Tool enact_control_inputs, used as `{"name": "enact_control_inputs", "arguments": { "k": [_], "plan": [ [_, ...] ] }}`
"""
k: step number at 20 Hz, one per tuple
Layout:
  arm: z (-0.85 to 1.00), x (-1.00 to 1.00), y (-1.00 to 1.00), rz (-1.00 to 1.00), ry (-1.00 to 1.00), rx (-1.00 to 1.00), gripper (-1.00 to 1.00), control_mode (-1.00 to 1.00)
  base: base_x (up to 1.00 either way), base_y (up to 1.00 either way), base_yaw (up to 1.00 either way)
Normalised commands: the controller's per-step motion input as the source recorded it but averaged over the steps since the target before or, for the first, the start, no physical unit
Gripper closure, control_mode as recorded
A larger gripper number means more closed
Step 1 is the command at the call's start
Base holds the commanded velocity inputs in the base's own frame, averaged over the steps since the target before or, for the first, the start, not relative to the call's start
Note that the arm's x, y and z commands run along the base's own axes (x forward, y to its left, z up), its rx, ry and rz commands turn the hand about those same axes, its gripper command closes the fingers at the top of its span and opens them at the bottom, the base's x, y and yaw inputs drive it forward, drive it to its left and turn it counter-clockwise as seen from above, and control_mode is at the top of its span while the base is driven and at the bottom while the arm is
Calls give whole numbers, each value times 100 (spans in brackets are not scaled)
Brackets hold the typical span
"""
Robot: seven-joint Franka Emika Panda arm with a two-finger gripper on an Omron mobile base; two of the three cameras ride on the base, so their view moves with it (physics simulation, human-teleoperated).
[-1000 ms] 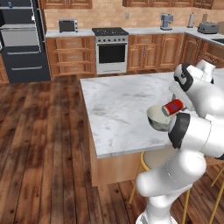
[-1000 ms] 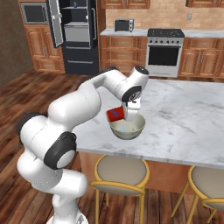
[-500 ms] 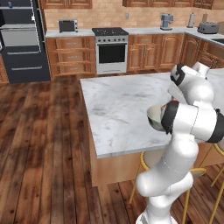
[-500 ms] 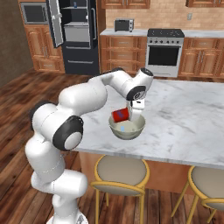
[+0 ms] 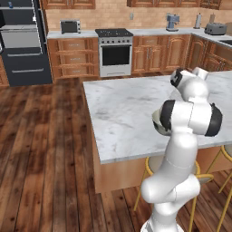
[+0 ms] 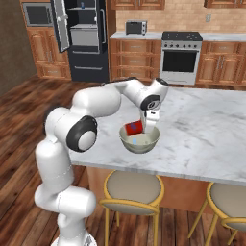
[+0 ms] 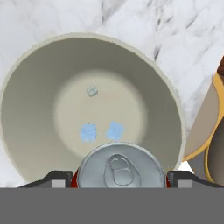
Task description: Open the fridge, grab two sodas, and place both sodas inside the bowl with ice on the dining counter.
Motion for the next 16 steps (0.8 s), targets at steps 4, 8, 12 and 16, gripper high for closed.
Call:
{"name": "enact_control_inputs", "arguments": {
  "k": [4,8,12,16],
  "plan": [
    [-30,27,0,-1,7,0,100,-100,0,0,0],
    [-30,13,0,0,5,0,100,-100,0,0,0],
    [-27,8,-2,0,3,0,100,-100,0,0,0],
    [-25,10,-2,-1,4,0,100,-100,0,0,0]
  ]
}}
